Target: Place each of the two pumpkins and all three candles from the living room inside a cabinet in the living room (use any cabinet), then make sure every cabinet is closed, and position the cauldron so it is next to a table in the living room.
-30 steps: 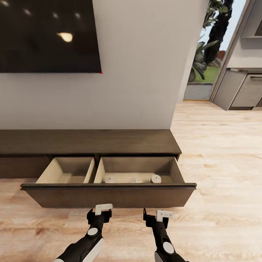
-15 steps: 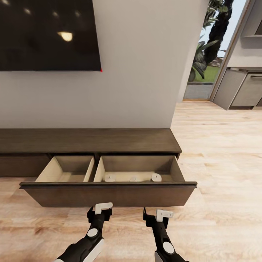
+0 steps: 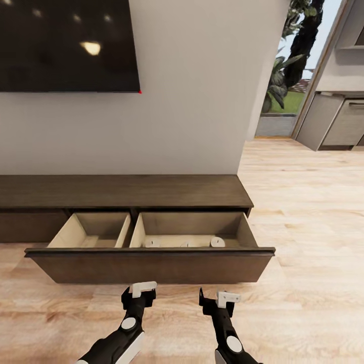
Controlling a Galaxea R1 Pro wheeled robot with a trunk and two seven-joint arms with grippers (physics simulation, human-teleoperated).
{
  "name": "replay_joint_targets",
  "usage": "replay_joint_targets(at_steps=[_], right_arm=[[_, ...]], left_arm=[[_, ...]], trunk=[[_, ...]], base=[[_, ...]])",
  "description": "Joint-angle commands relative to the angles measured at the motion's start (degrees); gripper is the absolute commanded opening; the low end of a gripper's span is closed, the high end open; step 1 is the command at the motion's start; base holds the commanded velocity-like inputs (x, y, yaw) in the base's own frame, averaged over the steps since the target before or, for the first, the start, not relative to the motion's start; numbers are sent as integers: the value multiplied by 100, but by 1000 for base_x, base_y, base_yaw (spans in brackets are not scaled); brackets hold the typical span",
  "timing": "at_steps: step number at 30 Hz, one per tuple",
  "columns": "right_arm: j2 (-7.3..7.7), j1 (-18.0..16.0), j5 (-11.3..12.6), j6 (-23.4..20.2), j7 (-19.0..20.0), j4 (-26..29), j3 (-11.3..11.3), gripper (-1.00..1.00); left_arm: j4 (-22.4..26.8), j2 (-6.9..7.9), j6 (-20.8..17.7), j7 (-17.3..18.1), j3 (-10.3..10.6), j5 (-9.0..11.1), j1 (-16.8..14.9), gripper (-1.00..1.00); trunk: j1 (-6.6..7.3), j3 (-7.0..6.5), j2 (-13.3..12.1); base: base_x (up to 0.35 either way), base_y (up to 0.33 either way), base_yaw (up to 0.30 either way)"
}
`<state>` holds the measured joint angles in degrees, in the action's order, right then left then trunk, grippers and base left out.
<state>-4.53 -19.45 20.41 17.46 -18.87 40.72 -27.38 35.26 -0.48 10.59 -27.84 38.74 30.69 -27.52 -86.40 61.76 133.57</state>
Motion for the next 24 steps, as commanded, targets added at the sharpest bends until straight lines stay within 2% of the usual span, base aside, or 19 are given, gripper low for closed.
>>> replay_joint_targets(at_steps=[1, 8, 20, 24], right_arm=[[4, -7, 59, 44, -30, -3, -33, 100], [4, -7, 59, 77, -22, -3, -31, 100], [4, -7, 60, 124, -21, -11, -22, 100], [4, -8, 60, 123, -21, -11, -22, 100]], left_arm=[[-2, 4, 43, -37, 45, 60, -8, 100], [-2, 4, 48, -38, 47, 55, -8, 100], [-9, -8, 136, -37, 51, 51, -8, 100], [-59, -10, 144, -38, 54, 51, -8, 100]], trunk=[[-21, 23, 44], [-175, 149, 324], [-175, 149, 324], [-175, 149, 324]], base=[[0, 0, 0], [0, 0, 0], [2, 0, 0], [127, 0, 0]])
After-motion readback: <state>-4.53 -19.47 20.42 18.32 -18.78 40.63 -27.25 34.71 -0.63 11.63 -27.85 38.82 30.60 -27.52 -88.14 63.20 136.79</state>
